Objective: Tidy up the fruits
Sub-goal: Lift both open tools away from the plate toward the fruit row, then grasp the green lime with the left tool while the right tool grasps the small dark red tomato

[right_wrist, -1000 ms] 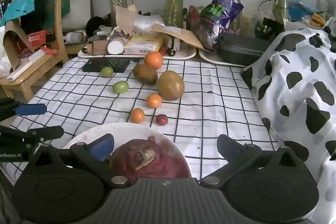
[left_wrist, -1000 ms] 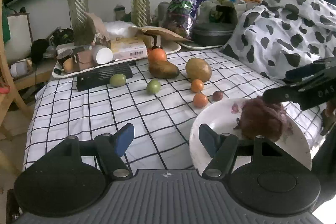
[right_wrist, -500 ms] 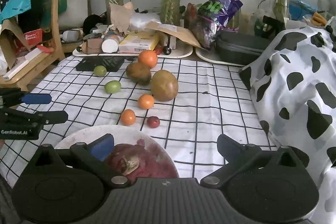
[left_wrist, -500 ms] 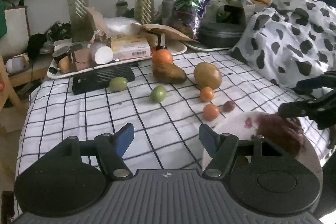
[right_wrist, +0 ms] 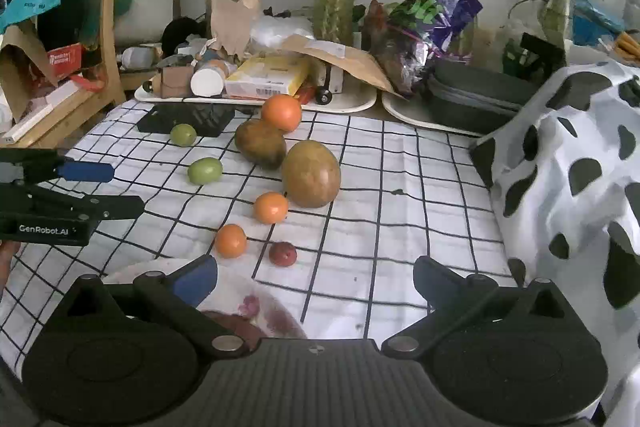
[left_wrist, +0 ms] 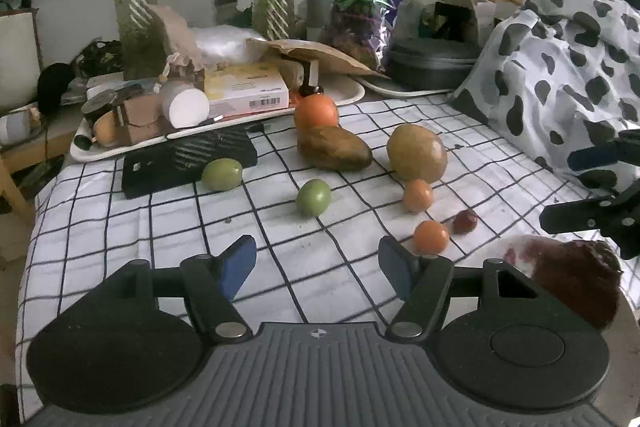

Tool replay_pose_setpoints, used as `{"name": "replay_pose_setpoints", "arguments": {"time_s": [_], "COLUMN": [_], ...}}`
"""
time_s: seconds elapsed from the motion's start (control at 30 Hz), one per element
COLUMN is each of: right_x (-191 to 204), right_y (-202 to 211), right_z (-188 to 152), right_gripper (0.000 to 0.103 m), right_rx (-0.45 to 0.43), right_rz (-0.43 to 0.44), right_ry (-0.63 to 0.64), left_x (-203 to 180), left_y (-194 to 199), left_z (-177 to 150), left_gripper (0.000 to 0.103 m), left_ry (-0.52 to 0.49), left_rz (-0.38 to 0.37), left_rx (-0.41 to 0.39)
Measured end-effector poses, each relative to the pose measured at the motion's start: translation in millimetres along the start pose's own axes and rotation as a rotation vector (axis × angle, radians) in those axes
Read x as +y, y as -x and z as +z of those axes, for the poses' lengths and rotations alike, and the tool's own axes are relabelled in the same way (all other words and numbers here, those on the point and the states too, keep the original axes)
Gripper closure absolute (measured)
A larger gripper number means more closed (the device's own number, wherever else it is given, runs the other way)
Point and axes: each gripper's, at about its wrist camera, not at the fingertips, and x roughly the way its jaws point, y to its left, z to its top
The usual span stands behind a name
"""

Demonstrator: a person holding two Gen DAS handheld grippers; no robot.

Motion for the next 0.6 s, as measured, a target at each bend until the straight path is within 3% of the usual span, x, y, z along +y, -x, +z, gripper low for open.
{"name": "replay_pose_setpoints", "arguments": {"time_s": [0.37,0.47,0.6], "right_x": [-7.8,-8.4,-8.6], "right_y": [-33.6,-42.5,-53.6], "right_z": [18.4,22.0,25.2], "right_gripper": [0.0,0.0,0.0], "right_rx": [0.04,0.055,0.075], "right_rz": [0.016,0.021,0.035], "right_ry": [0.041,0.06,0.086], "left_x": [2.1,2.1,2.7], "left_y": [-33.2,-43.6,-56.2], "left_z": [15.0,18.3,21.2], "left_gripper": [0.038,0.046,0.047], "left_ry": [-0.055,-0.083,-0.116], "left_rz": [-0.031,-0.033,-0.036], "left_rx": [-0.002,0.007,0.013]}}
